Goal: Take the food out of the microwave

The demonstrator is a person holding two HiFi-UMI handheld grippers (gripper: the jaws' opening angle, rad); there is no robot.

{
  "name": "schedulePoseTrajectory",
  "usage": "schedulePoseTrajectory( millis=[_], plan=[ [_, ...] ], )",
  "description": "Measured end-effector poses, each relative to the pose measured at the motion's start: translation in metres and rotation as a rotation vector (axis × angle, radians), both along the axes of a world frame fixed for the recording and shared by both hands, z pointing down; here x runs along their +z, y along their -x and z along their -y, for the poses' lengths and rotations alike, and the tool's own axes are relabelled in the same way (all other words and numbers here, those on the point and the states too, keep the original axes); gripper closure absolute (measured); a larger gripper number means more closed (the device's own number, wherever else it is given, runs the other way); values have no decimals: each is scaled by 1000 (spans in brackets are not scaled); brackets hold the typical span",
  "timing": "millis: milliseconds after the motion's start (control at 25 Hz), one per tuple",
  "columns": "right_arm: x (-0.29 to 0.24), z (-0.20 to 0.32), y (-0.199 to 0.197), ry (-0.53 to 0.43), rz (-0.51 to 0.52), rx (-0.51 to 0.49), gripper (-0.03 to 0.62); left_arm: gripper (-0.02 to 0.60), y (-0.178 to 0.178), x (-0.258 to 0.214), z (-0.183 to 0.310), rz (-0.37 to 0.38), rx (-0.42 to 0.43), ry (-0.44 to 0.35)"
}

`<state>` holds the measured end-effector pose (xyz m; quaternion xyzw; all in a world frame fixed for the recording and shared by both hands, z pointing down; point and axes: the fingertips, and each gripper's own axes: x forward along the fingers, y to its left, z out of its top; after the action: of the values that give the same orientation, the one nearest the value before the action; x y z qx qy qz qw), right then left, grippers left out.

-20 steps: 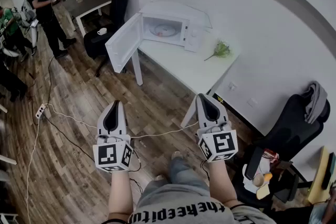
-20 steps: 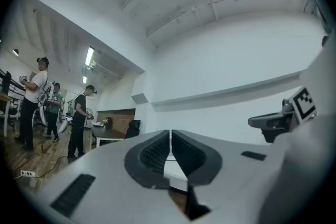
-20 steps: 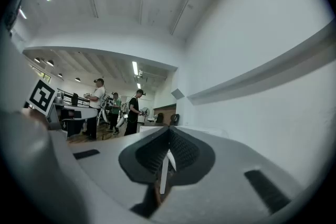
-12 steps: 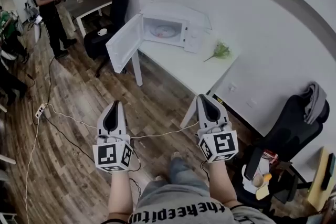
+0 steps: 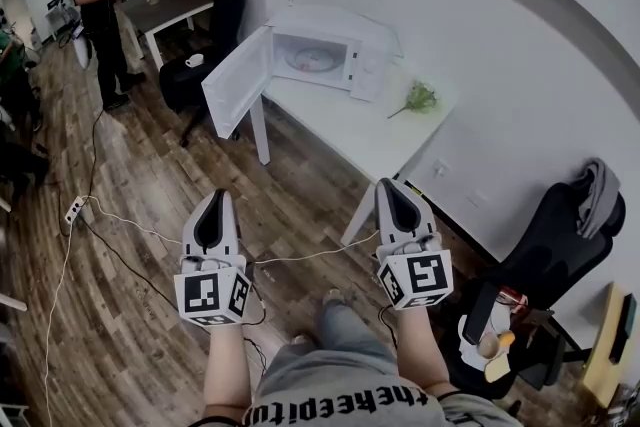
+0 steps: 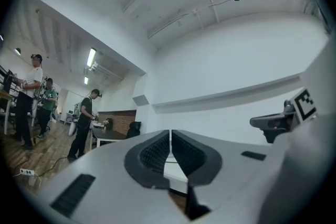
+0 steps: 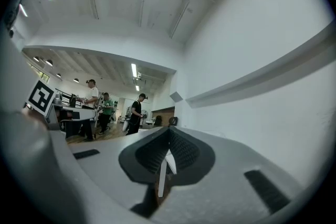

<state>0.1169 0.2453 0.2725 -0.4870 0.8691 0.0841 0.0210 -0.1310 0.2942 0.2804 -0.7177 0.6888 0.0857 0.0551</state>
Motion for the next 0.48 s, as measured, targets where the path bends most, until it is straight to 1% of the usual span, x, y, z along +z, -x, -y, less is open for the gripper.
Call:
schedulePoseTrajectory(
  millis=[200, 400, 480],
  plan=[
    [8, 20, -4, 20, 34, -3, 591, 568, -3, 9, 16, 2, 5, 15],
    [10, 58, 5, 20, 44, -31, 591, 568, 2, 10, 50, -17, 0, 15],
    [11, 77, 9, 20, 48, -41, 591, 568, 5, 9, 67, -12, -6, 12]
  ],
)
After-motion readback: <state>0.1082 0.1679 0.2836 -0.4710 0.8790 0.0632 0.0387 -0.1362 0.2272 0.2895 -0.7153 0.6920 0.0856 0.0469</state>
